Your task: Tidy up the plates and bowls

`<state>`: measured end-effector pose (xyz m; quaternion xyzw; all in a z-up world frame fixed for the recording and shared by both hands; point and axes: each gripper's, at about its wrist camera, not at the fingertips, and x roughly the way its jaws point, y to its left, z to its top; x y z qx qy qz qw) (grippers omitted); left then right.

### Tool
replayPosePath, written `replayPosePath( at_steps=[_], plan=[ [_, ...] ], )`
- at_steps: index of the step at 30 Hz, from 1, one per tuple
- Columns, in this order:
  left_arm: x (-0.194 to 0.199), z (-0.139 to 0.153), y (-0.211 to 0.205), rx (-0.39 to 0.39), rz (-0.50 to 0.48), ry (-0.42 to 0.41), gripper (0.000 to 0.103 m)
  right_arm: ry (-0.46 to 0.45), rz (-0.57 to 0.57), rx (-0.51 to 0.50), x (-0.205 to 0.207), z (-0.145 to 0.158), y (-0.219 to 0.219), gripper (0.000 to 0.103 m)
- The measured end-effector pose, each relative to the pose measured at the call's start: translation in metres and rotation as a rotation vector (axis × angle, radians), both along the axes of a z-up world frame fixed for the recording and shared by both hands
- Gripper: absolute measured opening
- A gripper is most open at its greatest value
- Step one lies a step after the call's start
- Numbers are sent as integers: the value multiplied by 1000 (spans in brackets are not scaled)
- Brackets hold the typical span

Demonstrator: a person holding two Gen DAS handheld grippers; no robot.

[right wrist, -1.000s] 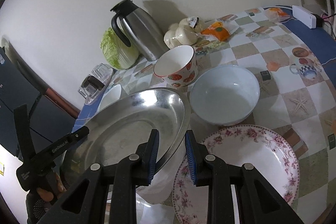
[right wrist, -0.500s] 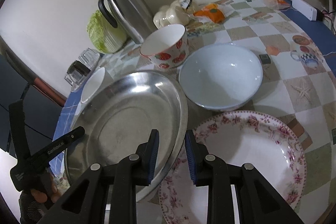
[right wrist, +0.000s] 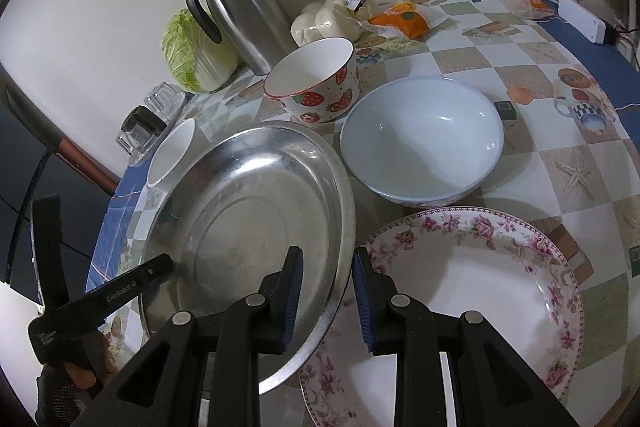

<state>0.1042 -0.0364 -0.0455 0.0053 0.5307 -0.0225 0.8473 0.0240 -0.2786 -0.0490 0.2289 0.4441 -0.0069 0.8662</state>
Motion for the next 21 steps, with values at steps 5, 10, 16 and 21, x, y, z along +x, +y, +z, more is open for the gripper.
replayPosePath(
  at_steps=[5, 10, 16, 21],
  plan=[
    [0, -1, 0, 3, -3, 4, 26, 0, 3, 2, 0, 0, 0, 29],
    [1, 1, 0, -11, -2, 8, 50, 10, -18, -9, -1, 1, -2, 31],
    [-1, 9, 2, -11, 1, -12, 67, -3, -32, -31, -2, 7, -2, 60],
    [-3, 14, -1, 24, -16, -38, 81, -20, -42, -64, -3, 11, -2, 79]
  ],
)
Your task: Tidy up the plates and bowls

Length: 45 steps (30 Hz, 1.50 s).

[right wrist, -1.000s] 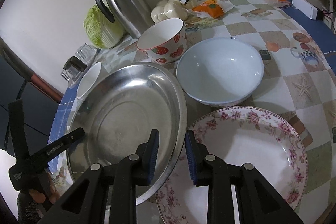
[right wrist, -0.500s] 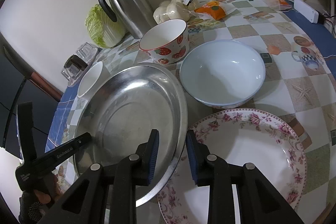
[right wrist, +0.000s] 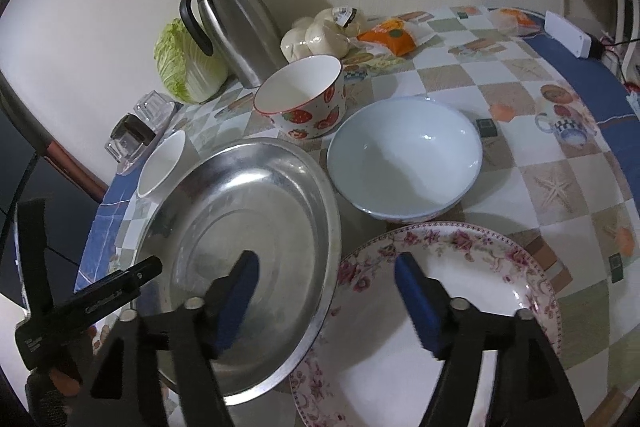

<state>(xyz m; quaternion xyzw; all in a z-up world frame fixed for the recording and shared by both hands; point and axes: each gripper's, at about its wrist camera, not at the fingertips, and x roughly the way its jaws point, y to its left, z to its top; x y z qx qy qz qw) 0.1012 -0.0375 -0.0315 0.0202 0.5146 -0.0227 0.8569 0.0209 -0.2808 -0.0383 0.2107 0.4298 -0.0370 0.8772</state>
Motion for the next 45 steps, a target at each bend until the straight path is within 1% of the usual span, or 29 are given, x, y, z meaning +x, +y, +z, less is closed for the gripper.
replayPosePath(
  at_steps=[1, 3, 4, 7, 9, 11, 13, 14, 15, 24, 33, 39, 45],
  plan=[
    [0, 1, 0, 3, -4, -3, 82, -3, 1, -3, 0, 0, 0, 81],
    [0, 1, -2, 8, -9, -7, 89, -10, 6, -12, 0, 1, 1, 86],
    [-1, 2, -3, 14, -13, -12, 90, -13, 10, -18, 0, 1, 2, 87],
    [-3, 3, -4, 33, -19, -22, 91, -19, 20, -36, 0, 2, 5, 92],
    [-3, 3, -4, 35, -17, -26, 92, -24, 26, -42, 1, 3, 7, 98],
    [-4, 5, -2, 34, -7, -29, 92, -28, 28, -46, 0, 4, 8, 99],
    [-4, 6, -1, 31, 3, -33, 94, -33, 27, -55, -1, 6, 8, 102],
    [-5, 6, 0, 32, 5, -34, 98, -34, 25, -59, -2, 6, 9, 103],
    [-5, 7, 0, 31, 8, -38, 100, -34, 23, -63, -2, 7, 9, 103],
    [-14, 19, 2, 4, 7, -82, 100, -37, 21, -88, -7, 13, 13, 103],
    [-25, 24, -1, -13, -14, -103, 100, -30, -6, -108, -17, 17, 11, 103],
    [-35, 32, -3, -66, -30, -114, 100, -23, -18, -121, -28, 19, 10, 103],
    [-48, 39, -16, -147, -92, -104, 100, -18, -59, -139, -47, 19, 1, 103]
  ],
)
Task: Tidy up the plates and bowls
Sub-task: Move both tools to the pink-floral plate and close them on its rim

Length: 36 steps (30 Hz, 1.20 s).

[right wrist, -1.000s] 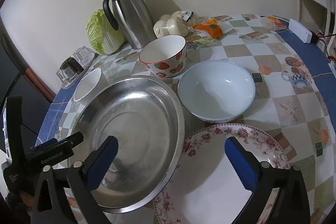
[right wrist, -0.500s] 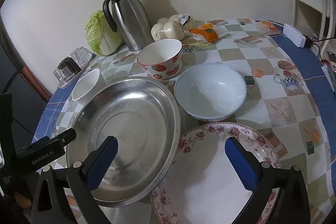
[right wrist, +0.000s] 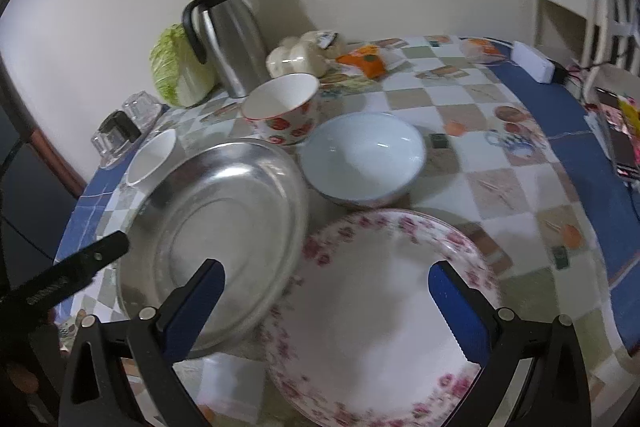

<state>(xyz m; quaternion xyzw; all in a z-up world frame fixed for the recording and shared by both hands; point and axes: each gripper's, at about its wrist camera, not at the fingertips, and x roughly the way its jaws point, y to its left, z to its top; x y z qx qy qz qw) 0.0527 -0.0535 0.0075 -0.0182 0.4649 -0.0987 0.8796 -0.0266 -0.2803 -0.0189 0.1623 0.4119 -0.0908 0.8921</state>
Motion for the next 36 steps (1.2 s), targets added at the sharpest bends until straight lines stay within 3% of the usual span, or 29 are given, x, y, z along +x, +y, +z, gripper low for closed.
replayPosePath(
  at_steps=[8, 16, 36],
  plan=[
    [-20, 15, -29, -62, -113, -22, 101, 19, -116, 32, -33, -9, -37, 103],
    [-43, 18, -62, -28, -170, 9, 100, 60, -212, 72, -53, -22, -68, 103],
    [-78, -23, -128, 9, -261, 178, 96, 157, -257, 125, -61, -47, -89, 102]
  ],
)
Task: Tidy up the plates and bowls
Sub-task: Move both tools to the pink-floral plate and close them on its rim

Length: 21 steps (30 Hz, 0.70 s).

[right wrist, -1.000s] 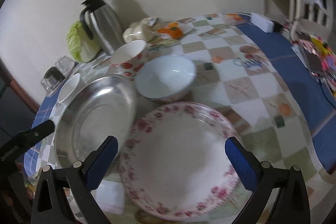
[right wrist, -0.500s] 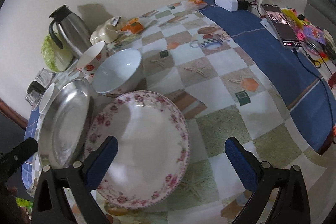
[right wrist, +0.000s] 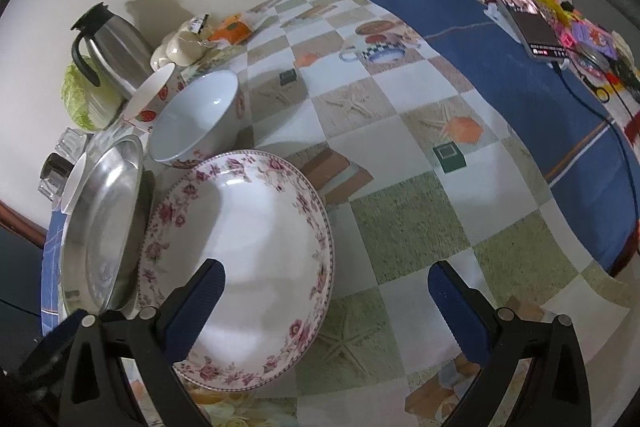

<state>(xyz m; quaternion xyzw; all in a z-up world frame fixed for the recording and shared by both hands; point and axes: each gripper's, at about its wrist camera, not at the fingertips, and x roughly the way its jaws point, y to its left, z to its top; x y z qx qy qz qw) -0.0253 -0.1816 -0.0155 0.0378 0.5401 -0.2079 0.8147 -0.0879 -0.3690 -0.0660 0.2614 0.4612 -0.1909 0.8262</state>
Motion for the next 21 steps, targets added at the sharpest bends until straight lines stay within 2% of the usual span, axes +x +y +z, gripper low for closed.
replayPosePath(
  at_steps=[6, 9, 13, 16, 19, 21],
  plan=[
    [-2, -6, 0, 4, 19, 32, 94, 16, 4, 42, 1, -7, -1, 91],
    [-1, -10, 2, -11, 29, 68, 84, 21, 11, 52, 1, -8, 0, 86],
    [-1, -14, 1, -5, 30, 87, 83, 23, 23, 58, 2, -9, 1, 83],
    [0, -17, 2, -9, 32, 108, 83, 28, 34, 66, 4, -10, 3, 77],
    [1, -22, 3, -10, 41, 131, 83, 35, 51, 69, 6, -12, 5, 65],
    [3, -26, 4, -8, 50, 144, 82, 39, 62, 70, 7, -13, 7, 52]
  ],
)
